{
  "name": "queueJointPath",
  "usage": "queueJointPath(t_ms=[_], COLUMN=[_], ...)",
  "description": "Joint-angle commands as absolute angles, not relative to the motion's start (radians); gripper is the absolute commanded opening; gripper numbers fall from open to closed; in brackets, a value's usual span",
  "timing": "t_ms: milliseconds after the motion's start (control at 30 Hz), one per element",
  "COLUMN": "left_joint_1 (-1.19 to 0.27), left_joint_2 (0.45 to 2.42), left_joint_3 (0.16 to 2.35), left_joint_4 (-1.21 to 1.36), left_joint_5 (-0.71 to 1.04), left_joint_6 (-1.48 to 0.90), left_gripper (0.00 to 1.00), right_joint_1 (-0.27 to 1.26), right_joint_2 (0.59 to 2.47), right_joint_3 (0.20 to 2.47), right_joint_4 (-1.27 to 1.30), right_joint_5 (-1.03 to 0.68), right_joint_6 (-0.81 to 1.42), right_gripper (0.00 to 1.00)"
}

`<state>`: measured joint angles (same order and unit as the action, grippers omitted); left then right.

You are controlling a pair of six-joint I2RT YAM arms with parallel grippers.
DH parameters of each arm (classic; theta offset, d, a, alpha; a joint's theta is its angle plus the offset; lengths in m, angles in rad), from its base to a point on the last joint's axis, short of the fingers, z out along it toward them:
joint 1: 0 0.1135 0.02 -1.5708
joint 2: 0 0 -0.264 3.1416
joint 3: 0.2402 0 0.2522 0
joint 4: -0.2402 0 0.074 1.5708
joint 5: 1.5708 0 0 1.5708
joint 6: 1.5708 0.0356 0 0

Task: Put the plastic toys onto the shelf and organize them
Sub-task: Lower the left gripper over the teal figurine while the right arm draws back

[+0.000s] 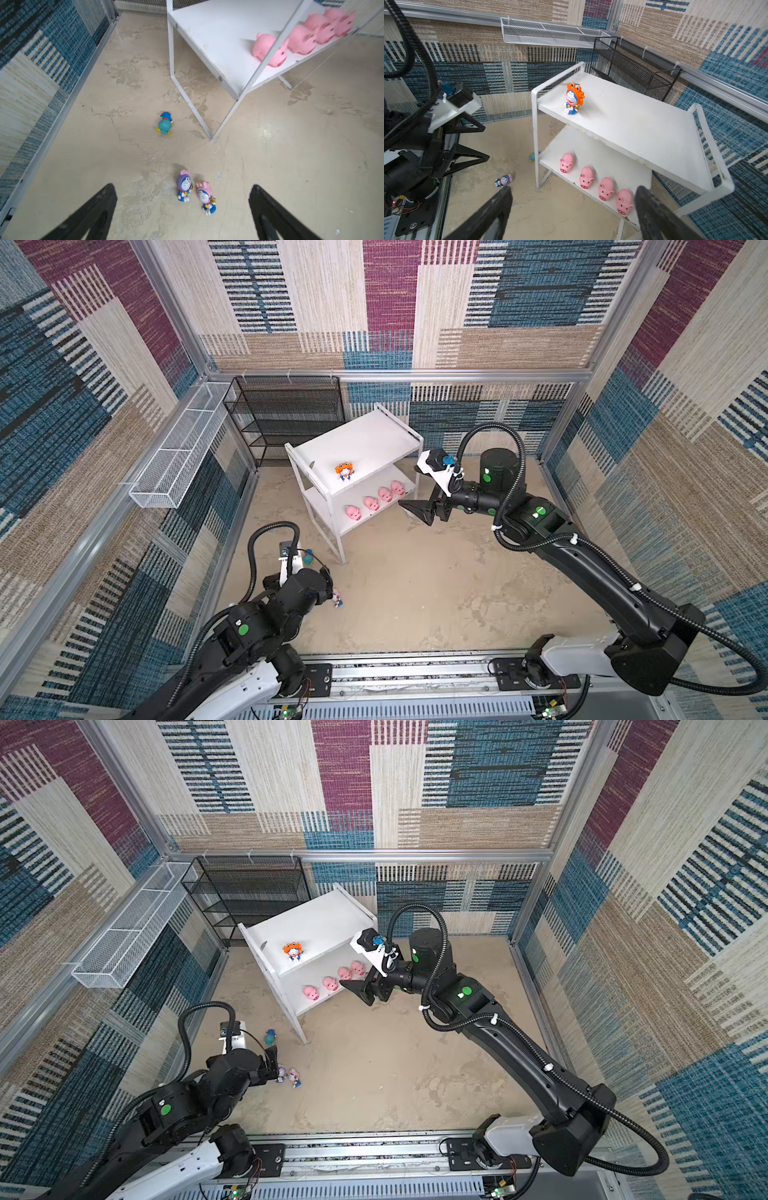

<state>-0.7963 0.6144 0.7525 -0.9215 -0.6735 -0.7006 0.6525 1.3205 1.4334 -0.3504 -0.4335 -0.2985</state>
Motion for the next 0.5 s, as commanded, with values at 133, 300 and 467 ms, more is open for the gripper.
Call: queueJointPath(t_ms=[133, 300, 467], left_joint_1=[-0.606, -0.451, -0.337], left_joint_2=[0.719, 0.797, 0.879], left_joint_3=[0.714, 0.678, 0.660], left_joint_4=[-0.784, -0.686, -0.612], left_joint_5=[-0.432, -0.256, -0.138], left_joint_6=[-0.699, -0.670, -0.653], left_gripper=[0.99, 0.99, 0.99], right_joint_1=[0.653, 0.653, 0.653], right_joint_2=[1.321, 1.343, 1.349], right_joint_3=[1.417, 1.459, 1.487], right_joint_4=[-0.359, -0.378, -0.396], right_joint_5=[-0.392, -0.394, -0.380], right_joint_6=[-0.210, -0.191, -0.169], right_gripper=[0.94, 0.94, 0.94])
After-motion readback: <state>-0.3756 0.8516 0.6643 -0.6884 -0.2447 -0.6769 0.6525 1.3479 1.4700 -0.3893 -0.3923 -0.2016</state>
